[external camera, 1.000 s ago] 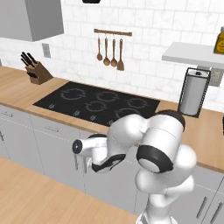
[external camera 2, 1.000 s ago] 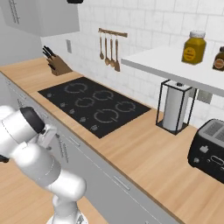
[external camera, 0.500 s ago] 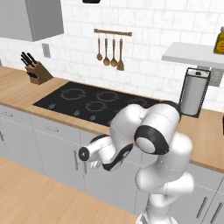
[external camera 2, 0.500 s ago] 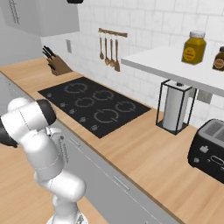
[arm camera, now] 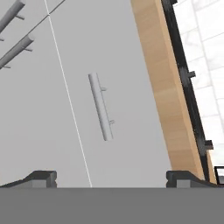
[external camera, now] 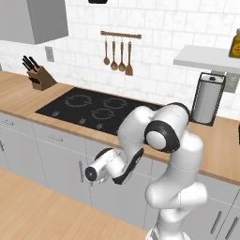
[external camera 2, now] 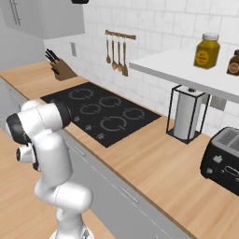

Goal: Take a straw from the drawer in front and place it inside the glass cup on the dining counter.

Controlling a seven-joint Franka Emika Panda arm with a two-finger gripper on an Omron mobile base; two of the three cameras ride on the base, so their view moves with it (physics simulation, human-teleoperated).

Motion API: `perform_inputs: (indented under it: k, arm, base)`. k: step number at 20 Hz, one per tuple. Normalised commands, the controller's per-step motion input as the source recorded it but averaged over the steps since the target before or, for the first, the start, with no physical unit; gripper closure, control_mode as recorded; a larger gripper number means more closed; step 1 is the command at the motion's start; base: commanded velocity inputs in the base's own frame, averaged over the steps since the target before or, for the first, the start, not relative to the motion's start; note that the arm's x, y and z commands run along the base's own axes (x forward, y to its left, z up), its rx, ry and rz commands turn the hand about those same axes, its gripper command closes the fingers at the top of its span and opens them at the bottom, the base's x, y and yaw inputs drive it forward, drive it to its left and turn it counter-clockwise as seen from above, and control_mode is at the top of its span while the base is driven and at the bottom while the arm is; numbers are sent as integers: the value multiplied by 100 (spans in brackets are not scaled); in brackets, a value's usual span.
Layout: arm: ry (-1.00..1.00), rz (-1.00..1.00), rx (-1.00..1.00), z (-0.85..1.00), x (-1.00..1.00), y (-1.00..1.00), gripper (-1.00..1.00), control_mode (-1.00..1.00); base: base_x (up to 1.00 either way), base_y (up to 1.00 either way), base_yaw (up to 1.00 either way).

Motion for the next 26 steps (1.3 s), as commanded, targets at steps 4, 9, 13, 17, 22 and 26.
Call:
perform_inputs:
  k: [4, 9, 13, 17, 22, 26]
  arm:
    - [4, 0, 0, -8, 34, -1, -100, -100]
    - [0, 0, -4, -28, 21, 0, -100, -100]
    - [0, 0, -5, -33, 22, 0, -100, -100]
    - [0, 0, -2, -29, 27, 0, -100, -100]
    - [0, 0, 0, -17, 35, -2, -100, -100]
    - [0, 0, 0, -7, 35, -11, -100, -100]
  base:
    - [0, 0, 0]
    - [0, 0, 0]
    - [0, 0, 0]
    - [0, 0, 0]
    - [0, 0, 0]
    - [0, 0, 0]
